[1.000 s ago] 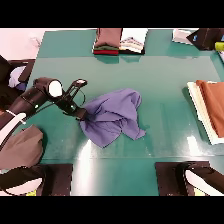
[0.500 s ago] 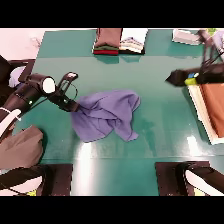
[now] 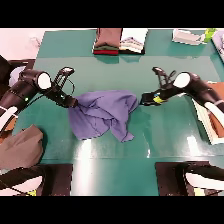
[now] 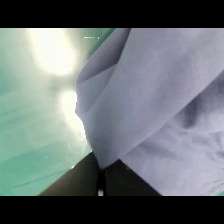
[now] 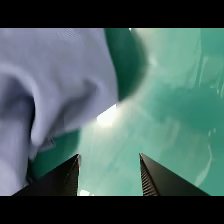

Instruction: Fold the shirts.

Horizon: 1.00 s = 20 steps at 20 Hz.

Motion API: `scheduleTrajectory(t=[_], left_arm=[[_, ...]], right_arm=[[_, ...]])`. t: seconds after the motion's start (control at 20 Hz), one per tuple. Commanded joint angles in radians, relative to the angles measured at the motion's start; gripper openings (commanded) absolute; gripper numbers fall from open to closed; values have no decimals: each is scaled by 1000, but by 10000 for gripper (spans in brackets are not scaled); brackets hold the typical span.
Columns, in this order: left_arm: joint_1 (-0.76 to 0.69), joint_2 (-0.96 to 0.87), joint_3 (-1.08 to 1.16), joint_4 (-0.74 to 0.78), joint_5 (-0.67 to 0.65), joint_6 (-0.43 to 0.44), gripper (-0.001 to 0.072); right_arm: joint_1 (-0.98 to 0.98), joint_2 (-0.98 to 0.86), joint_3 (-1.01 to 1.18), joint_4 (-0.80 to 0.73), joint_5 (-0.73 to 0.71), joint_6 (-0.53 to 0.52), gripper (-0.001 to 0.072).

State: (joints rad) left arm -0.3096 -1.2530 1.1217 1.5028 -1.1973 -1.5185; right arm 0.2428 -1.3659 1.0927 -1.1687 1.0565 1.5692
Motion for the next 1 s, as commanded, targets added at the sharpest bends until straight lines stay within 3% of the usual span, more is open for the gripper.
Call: scheduleTrajectory(t=[0.0,0.2,0.25,0.35,0.4,0.6,0.75,0.95], left_arm=[[2,0,2,-1,3,0,28],[2,0,2,-1,5,0,28],[2,0,2,-1,5,0,28],[2,0,2,-1,5,0,28],[2,1,2,0,5,1,28],[2,32,79,54,-22,11,28],[2,132,270,87,-35,36,28],[2,293,509,74,-39,39,28]], right_arm=[[44,-152,103,0,-4,13,445],[74,-289,222,-2,43,16,443],[76,-312,240,-1,50,16,404],[85,-335,262,-13,45,14,87],[85,-334,271,-11,38,9,18],[59,-238,376,-97,75,8,18],[6,-72,538,-200,164,6,17],[-79,137,756,-194,235,-8,17]])
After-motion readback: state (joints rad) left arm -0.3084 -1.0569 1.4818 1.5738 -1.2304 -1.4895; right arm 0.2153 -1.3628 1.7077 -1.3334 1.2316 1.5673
